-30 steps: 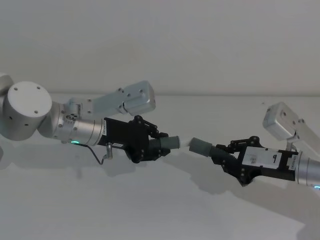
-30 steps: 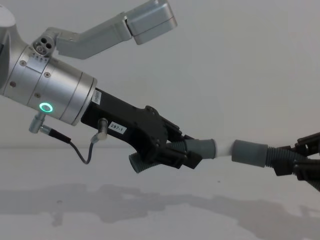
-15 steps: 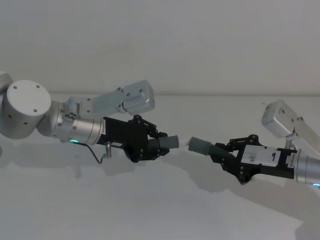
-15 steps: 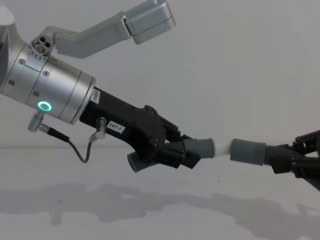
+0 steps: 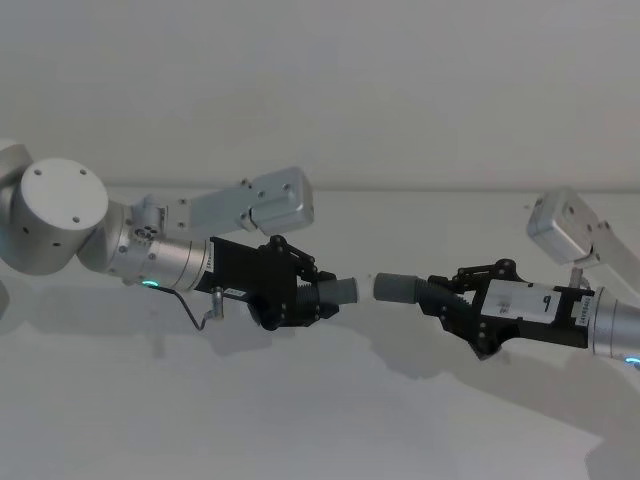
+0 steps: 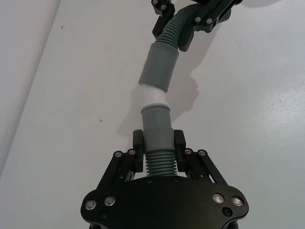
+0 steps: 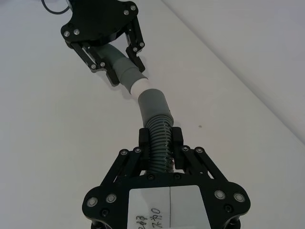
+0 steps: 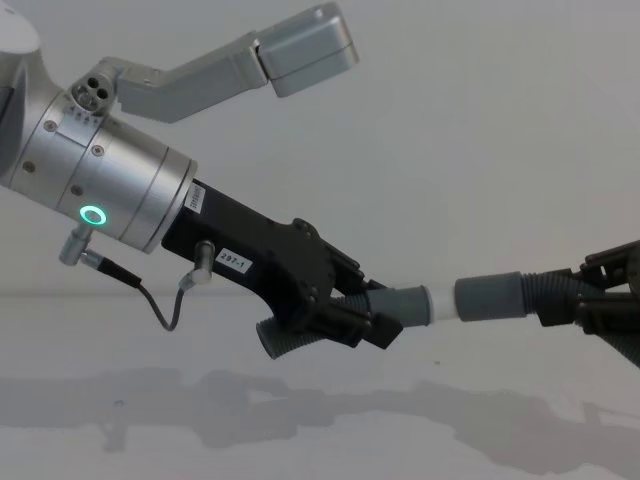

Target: Use both hands to pick up one end of the pipe from the table, align the ends, and insert them.

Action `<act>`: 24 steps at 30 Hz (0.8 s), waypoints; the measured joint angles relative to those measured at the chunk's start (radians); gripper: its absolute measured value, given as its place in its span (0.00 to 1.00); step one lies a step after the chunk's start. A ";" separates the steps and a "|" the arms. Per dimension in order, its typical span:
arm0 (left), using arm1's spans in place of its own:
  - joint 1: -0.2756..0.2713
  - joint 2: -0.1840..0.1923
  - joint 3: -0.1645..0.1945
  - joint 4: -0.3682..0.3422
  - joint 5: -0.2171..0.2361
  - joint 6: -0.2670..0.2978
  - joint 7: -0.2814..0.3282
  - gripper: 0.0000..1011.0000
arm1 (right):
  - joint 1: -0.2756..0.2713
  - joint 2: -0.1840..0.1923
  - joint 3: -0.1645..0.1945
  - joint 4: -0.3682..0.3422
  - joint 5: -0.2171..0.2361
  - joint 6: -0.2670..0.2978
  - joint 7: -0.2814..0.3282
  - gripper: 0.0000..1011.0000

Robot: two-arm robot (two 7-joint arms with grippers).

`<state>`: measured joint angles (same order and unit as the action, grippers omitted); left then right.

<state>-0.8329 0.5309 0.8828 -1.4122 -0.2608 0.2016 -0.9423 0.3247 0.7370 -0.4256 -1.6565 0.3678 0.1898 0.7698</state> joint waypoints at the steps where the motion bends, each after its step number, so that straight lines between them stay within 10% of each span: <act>1: -0.001 0.000 0.001 0.001 0.000 0.000 0.000 0.36 | 0.000 0.000 0.000 0.000 0.001 0.000 0.000 0.26; 24: -0.010 -0.001 0.015 0.002 -0.004 0.012 0.010 0.36 | 0.003 0.012 -0.009 0.001 0.028 -0.012 0.003 0.26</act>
<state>-0.8433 0.5297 0.8981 -1.4098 -0.2645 0.2133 -0.9321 0.3278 0.7487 -0.4343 -1.6558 0.3960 0.1782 0.7727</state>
